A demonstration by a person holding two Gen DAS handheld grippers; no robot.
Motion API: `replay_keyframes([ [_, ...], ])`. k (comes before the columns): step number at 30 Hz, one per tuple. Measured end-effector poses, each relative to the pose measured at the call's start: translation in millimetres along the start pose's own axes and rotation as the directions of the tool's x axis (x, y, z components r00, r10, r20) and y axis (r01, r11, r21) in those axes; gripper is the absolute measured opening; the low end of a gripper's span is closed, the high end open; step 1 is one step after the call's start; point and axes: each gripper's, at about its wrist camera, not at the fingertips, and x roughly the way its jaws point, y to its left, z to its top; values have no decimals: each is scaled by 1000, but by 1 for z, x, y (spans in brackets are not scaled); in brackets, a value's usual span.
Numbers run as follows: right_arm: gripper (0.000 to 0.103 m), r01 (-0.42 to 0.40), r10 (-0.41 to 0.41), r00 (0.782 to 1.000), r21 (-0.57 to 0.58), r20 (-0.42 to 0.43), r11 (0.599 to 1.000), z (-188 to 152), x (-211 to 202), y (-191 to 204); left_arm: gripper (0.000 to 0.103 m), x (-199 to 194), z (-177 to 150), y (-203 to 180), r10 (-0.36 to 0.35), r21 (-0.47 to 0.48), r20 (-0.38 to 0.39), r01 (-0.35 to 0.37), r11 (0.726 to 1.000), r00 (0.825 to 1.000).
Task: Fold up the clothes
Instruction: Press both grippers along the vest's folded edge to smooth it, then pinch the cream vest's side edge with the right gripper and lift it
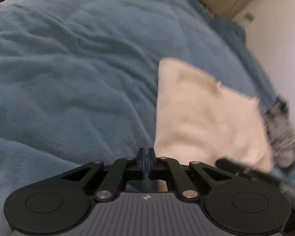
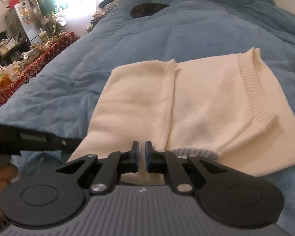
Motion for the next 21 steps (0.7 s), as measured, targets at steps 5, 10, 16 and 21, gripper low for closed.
replay_keyframes([
  [5, 11, -18, 18, 1000, 6, 7, 1000, -1, -9, 5, 2, -17, 14, -15, -141, 0, 26, 141, 990, 990],
  [10, 8, -15, 15, 1000, 21, 2, 1000, -13, -9, 0, 2, 6, -2, -35, -100, 72, -49, 103, 992, 994],
  [16, 5, -28, 28, 1000, 18, 10, 999, -27, -24, -11, 3, -2, -17, -24, -87, 78, -22, 89, 993, 996],
  [21, 22, 98, -97, 991, -14, 95, 995, -33, -64, -26, 3, -16, -21, -32, -65, 136, -6, 65, 989, 998],
])
